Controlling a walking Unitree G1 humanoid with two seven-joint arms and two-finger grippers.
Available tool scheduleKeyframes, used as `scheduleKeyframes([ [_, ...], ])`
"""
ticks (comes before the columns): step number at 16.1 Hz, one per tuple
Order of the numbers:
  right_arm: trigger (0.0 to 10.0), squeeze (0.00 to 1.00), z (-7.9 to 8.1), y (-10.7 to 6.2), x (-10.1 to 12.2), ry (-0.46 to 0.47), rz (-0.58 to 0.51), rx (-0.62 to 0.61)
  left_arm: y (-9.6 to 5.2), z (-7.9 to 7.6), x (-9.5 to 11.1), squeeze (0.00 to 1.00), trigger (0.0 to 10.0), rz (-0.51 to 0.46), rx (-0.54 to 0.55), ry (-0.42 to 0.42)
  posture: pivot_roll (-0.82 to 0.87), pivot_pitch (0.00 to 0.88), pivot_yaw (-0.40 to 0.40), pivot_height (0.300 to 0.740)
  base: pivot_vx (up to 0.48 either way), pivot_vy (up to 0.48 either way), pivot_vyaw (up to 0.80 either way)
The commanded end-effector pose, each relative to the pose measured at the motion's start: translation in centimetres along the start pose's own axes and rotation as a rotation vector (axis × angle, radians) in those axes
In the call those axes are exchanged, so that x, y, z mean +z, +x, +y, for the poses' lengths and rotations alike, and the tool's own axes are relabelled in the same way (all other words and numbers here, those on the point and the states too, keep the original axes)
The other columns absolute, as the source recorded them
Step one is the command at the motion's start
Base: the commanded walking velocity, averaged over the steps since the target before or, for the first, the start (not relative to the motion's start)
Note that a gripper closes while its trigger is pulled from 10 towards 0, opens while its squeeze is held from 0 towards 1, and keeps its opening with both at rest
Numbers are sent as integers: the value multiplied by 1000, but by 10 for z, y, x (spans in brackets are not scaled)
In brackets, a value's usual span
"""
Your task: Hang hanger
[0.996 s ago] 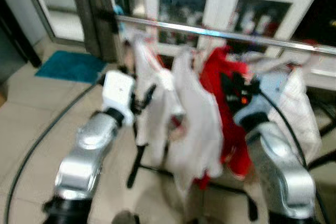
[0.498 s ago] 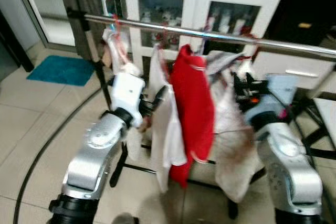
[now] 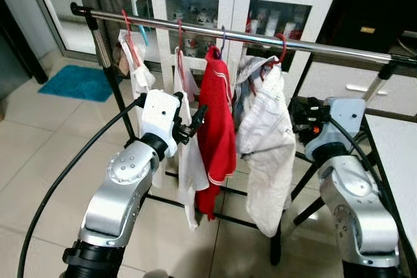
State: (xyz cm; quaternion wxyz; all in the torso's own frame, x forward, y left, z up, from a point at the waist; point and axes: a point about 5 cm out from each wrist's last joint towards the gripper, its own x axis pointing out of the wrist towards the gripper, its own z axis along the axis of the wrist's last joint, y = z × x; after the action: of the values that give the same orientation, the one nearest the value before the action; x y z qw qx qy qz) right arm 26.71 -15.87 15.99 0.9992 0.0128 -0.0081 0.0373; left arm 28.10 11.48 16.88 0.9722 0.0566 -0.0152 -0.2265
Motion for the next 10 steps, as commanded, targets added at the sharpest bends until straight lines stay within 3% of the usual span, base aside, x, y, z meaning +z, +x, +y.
scheduleKeyframes([
  [1,10000,0,3,-1,-6,1,34,-1,-1,5,0,0,10000,4,16,10,12,27,-17,740,0,0,0],
  [6,10000,0,6,-4,-12,9,54,-15,0,6,3,0,10000,-5,5,3,12,46,-13,740,0,0,0],
  [8,10000,0,7,-7,-13,-40,63,8,0,3,4,0,10000,-11,-10,-14,7,52,-12,740,0,0,0],
  [10,10000,0,8,-8,-12,-54,62,12,0,3,5,0,10000,-10,-18,-21,3,61,-9,740,300,0,400],
])
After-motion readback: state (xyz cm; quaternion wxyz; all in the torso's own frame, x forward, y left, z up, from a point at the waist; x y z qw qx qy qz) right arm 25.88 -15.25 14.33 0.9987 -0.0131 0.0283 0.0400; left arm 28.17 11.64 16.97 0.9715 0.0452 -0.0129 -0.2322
